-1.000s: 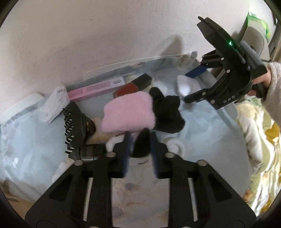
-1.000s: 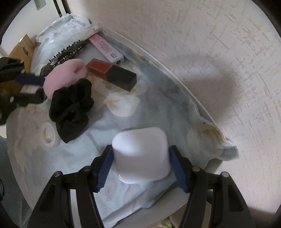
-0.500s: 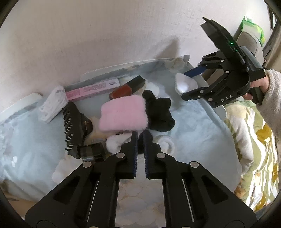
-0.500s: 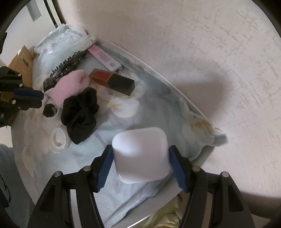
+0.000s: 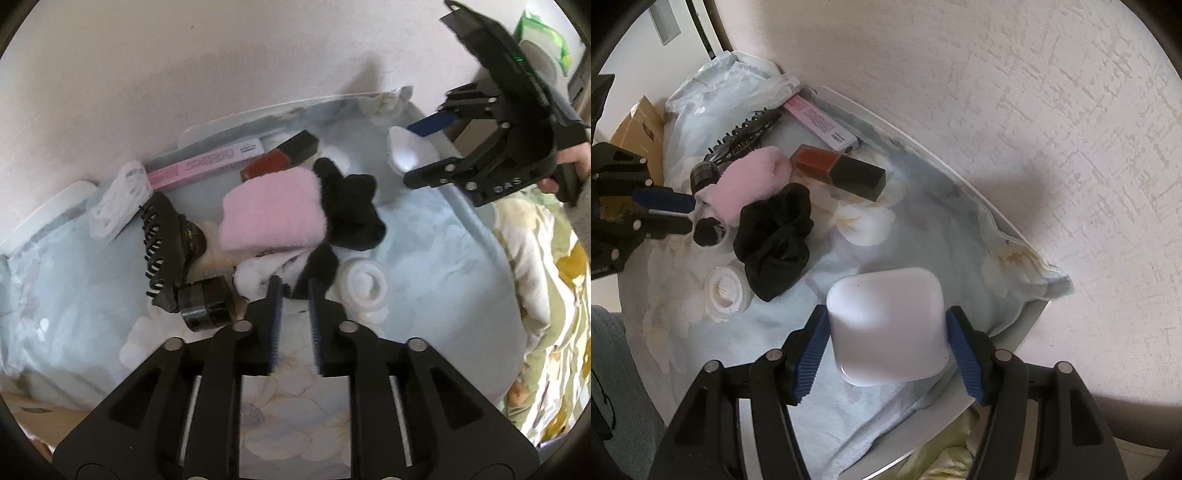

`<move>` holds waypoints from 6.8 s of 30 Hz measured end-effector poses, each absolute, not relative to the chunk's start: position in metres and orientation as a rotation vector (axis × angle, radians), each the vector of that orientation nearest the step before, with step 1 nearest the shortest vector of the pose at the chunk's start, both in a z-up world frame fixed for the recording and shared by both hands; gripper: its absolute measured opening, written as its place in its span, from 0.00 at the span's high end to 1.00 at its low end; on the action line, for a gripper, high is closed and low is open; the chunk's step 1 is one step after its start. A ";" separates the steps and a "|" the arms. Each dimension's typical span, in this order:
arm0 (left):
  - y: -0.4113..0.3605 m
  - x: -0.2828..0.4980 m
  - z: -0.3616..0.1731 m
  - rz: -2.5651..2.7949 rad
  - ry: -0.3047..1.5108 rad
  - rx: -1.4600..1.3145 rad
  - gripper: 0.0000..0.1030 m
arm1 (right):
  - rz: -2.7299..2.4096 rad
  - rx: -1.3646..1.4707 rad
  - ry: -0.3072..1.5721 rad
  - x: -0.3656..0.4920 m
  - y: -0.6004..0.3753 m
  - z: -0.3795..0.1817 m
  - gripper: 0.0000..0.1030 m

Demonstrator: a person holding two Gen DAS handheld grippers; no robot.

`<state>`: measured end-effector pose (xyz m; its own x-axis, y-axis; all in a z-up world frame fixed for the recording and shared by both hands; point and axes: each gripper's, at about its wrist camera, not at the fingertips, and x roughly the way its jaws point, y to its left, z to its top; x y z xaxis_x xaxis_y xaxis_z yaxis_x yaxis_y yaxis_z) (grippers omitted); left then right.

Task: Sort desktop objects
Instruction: 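Grasp the second panda sock with the left tool while the right tool holds the soap box, then lift the sock and soap box toward the cardboard box with both tools, then lower the sock and soap box into the cardboard box and open both tools, then move both tools back over the tray, then grasp the black tape roll with the left tool while the right tool grasps the black sock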

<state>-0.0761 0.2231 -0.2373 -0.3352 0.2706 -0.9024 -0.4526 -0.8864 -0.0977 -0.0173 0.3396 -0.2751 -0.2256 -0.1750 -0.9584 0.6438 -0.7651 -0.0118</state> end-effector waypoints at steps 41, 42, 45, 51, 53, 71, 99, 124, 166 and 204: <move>0.222 -0.076 -0.221 2.336 0.322 -1.324 0.49 | -2.069 1.525 0.513 0.005 0.350 -0.258 0.42; 0.218 -0.075 -0.210 2.347 0.304 -1.312 0.49 | -2.073 1.527 0.510 -0.009 0.331 -0.254 0.42; 0.204 -0.070 -0.176 2.378 0.269 -1.282 0.49 | -2.094 1.527 0.481 -0.009 0.314 -0.231 0.42; 0.152 -0.054 -0.115 2.446 0.200 -1.243 0.49 | -2.125 1.476 0.423 0.006 0.272 -0.175 0.42; 0.133 -0.048 -0.099 2.473 0.194 -1.223 0.49 | -2.125 1.448 0.396 0.011 0.254 -0.155 0.42; -0.063 0.032 -0.083 2.699 0.099 -1.359 0.48 | -1.912 1.261 0.464 0.079 0.003 -0.126 0.42; -0.151 0.059 -0.172 2.578 -0.018 -1.609 0.15 | -1.788 1.417 0.508 0.132 -0.092 -0.211 0.41; -0.099 0.054 -0.126 2.600 0.067 -1.413 0.00 | -1.976 1.408 0.265 0.136 -0.008 -0.190 0.01; 0.166 -0.070 -0.252 2.580 -0.034 -1.690 0.01 | -2.256 1.558 0.188 0.018 0.274 -0.294 0.01; 0.155 -0.073 -0.271 2.588 -0.272 -1.703 0.59 | -2.271 1.480 0.154 0.007 0.261 -0.301 0.78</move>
